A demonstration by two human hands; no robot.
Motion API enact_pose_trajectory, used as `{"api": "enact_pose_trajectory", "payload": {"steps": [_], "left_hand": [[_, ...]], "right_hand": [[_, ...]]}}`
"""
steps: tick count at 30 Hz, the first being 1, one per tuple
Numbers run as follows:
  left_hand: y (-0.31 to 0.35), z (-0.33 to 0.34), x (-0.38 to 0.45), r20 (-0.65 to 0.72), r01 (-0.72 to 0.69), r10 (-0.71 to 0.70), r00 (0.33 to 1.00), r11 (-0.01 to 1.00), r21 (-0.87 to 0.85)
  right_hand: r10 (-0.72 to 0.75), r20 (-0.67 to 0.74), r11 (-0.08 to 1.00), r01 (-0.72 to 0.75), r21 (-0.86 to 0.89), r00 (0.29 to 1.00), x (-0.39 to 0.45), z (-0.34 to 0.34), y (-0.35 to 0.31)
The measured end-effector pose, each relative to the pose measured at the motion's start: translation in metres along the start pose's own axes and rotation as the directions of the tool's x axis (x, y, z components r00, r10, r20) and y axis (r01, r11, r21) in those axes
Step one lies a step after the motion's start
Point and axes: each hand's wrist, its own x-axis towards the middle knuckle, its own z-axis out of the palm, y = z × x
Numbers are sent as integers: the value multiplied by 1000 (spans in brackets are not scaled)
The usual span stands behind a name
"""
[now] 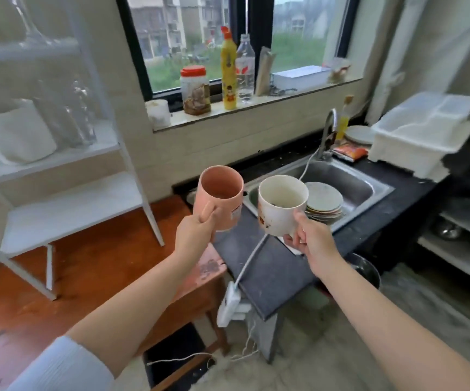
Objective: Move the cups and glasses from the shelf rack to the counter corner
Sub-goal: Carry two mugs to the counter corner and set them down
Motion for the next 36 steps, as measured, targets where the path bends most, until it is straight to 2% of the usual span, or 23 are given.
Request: {"api": "enact_pose_trajectory", "payload": {"steps": [3,7,12,15,21,26,28,29,31,36], "left_hand": [[39,97,-29,150,-61,58,987,998,15],[78,206,-69,280,-105,106,954,994,-18],[133,342,-127,457,-170,181,871,983,-65],[168,411,-151,532,-265,257,807,962,-62],[231,550,-196,662,-319,329,673,937,-142],[283,675,-214,735,-355,392,554,909,-217],[314,737,-224,769,-395,418,484,888,-234],[323,747,-226,765,-413,439,471,876,-248],[350,797,-240,793,-416,459,401,862,-289],[398,900,-282,845,-351,450,288,871,-345]], "right_hand": [[-28,-173,999,31,18,985,-10,-103,-21],[-103,-254,994,90,-65,962,-32,-220,-54],[-119,-484,993,116,-35,867,-61,-347,-79],[-110,-572,990,139,8,813,-71,-409,-94],[-113,-749,974,220,45,653,-76,-538,-119],[-105,-841,958,280,57,530,-58,-641,-149],[-104,-881,952,303,46,461,-48,-690,-168],[-94,-885,954,295,50,457,-47,-698,-175],[-71,-914,952,300,58,400,-42,-740,-191],[3,-974,942,325,78,227,-42,-835,-213]]}}
